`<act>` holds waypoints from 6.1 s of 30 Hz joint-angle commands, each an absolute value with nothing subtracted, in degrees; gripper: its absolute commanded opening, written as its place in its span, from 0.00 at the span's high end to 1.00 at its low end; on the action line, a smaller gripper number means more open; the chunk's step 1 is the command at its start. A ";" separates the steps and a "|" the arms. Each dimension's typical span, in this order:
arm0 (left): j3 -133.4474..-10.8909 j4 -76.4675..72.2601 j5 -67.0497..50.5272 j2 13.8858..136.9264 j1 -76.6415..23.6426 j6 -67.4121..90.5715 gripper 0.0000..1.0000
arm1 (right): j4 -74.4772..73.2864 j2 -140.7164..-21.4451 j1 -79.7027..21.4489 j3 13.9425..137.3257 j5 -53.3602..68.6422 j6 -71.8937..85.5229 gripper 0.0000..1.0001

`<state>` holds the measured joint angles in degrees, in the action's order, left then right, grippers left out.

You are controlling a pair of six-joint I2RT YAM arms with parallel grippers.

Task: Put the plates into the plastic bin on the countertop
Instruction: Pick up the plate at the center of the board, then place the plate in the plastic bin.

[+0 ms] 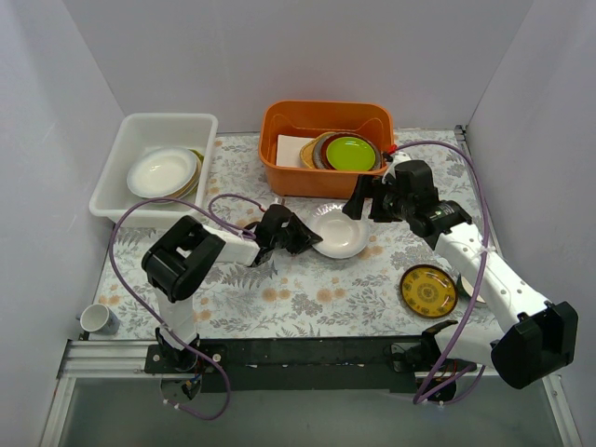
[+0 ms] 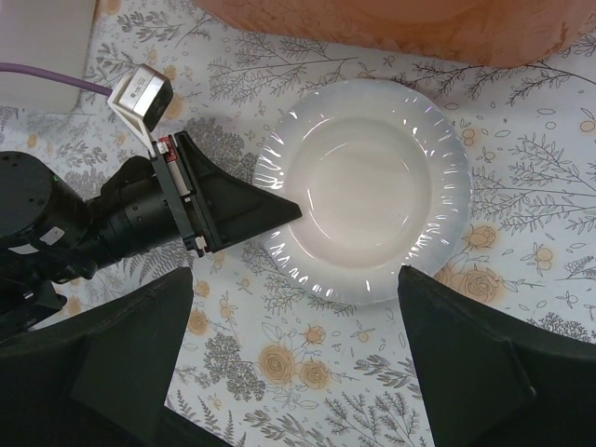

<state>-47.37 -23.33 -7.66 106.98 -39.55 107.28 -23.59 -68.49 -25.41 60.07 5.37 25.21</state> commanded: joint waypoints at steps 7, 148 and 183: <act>-45.88 -20.92 -5.72 104.77 -39.99 105.73 1.00 | -21.80 -66.71 -24.87 59.41 6.15 24.26 0.02; -62.75 -1.49 -34.45 93.60 33.22 98.09 1.00 | -18.54 -65.74 -22.94 56.51 7.29 26.28 0.02; -68.73 1.84 -31.91 102.48 29.97 95.63 0.98 | -18.28 -66.36 -22.76 55.99 7.12 26.10 0.02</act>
